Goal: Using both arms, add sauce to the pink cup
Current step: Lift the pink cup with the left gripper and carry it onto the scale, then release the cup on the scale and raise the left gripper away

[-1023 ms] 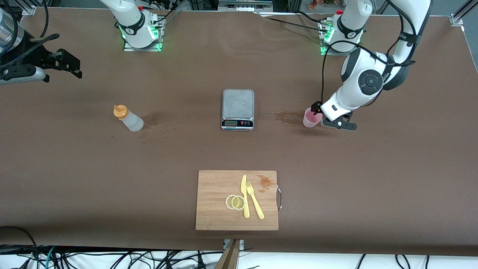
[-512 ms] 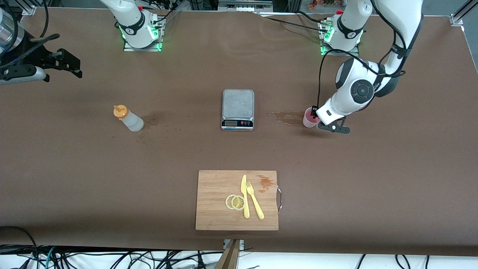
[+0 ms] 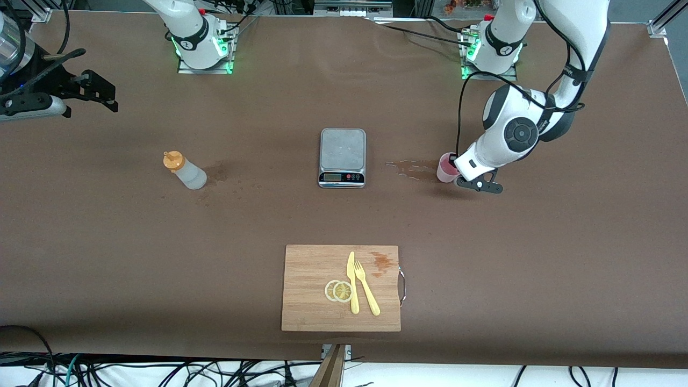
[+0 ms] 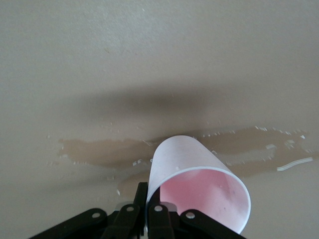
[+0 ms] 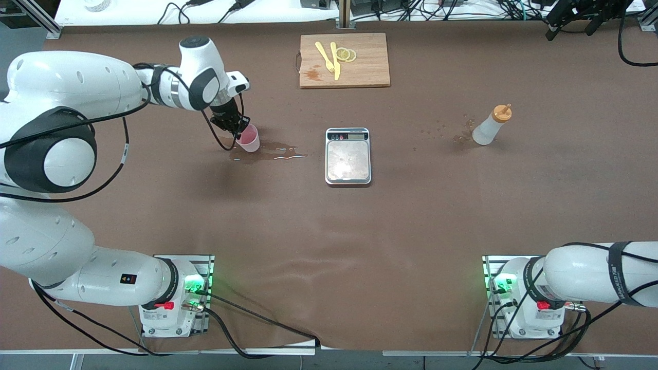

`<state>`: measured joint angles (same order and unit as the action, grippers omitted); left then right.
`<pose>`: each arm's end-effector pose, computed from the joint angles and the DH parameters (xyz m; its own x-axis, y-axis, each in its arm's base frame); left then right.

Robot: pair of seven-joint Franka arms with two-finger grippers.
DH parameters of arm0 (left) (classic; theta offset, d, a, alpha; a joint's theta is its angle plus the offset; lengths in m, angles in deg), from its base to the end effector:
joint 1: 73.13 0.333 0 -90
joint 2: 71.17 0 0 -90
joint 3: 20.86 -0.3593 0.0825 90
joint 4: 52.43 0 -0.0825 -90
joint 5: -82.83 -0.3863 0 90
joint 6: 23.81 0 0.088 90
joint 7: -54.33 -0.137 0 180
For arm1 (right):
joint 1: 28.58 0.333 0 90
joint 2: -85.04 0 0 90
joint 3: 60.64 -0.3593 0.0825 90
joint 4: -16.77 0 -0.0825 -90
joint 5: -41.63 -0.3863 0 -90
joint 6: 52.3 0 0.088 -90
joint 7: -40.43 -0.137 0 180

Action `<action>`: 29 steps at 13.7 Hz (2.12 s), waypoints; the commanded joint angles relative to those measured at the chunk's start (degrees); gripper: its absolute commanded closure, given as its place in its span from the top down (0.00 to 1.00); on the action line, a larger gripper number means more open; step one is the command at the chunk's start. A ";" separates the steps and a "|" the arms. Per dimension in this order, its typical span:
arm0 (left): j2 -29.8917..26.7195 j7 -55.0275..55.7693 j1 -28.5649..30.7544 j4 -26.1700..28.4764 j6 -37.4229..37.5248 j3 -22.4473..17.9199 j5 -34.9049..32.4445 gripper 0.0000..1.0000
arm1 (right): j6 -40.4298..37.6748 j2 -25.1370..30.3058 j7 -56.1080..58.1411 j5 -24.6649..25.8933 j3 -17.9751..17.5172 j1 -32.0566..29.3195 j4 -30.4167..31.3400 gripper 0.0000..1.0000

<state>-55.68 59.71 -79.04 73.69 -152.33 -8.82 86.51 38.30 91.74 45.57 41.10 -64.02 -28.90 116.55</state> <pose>0.5081 -0.1685 0.2557 0.9568 -0.1756 -0.2316 -0.1626 -0.9839 0.0743 0.5113 0.0304 0.6203 0.9890 0.1418 -0.0431 0.1417 -0.9899 -0.0062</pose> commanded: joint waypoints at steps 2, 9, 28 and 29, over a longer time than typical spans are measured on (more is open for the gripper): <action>-1.34 0.68 0.20 -14.55 20.71 3.50 -0.78 0.00 | -0.95 -0.20 0.22 -0.97 0.30 0.05 -1.00 1.00; 9.09 26.85 -6.45 -31.78 25.34 15.56 0.72 0.00 | -1.30 -0.20 0.22 -0.97 0.65 0.05 -0.91 1.00; 13.27 37.51 -12.39 -36.82 23.81 15.47 -7.64 1.00 | -1.03 -0.29 0.05 -0.36 1.18 -0.03 -1.35 1.00; 11.25 35.86 -9.84 -37.69 26.54 15.90 -7.55 1.00 | -0.86 -0.29 0.05 -0.27 1.27 -0.03 -1.35 1.00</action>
<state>-38.45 97.08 -93.15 36.05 -131.66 6.51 79.37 37.98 91.67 45.57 41.11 -63.09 -28.96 116.51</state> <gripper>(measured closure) 0.141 0.000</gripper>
